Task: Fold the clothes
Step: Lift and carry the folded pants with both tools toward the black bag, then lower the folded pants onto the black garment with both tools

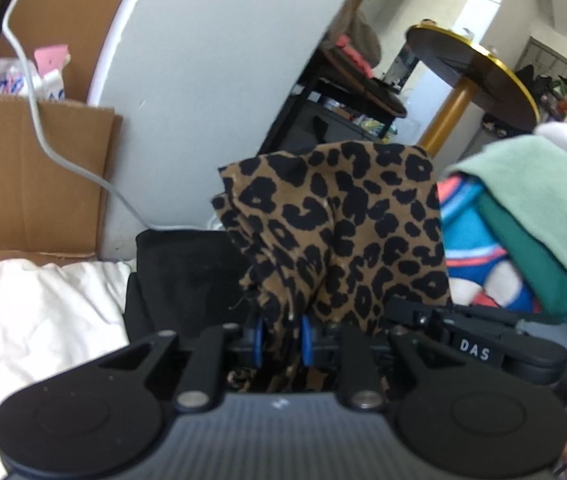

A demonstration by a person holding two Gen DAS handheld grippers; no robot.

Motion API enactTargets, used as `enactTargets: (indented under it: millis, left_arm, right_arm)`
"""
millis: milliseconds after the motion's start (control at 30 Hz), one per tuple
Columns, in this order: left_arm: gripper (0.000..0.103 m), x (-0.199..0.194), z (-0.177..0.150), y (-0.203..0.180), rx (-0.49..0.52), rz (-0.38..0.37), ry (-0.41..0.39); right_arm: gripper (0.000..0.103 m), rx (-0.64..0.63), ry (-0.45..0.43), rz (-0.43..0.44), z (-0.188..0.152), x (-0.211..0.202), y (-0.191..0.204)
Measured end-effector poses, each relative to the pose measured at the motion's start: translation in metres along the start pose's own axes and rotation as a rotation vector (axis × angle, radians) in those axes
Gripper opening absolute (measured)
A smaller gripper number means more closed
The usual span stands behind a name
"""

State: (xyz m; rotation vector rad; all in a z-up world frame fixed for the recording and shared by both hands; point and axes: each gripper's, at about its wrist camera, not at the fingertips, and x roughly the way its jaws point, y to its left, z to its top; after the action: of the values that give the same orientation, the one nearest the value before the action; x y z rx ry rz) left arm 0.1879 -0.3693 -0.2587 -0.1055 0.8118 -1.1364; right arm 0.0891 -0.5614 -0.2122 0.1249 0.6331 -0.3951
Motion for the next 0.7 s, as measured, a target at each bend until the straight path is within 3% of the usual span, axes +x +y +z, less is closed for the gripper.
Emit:
enactTargets:
  millis: [300,700]
  left_arm:
    - [0.019,0.049,0.006,0.051,-0.099,0.009,0.040]
    - [0.019,0.079,0.012,0.080,-0.124,0.028,0.039]
  right_arm:
    - [0.005,-0.047,0.113,0.031,0.020,0.071,0.000]
    - [0.005,-0.016,0.159,0.042,0.029,0.139,0.000]
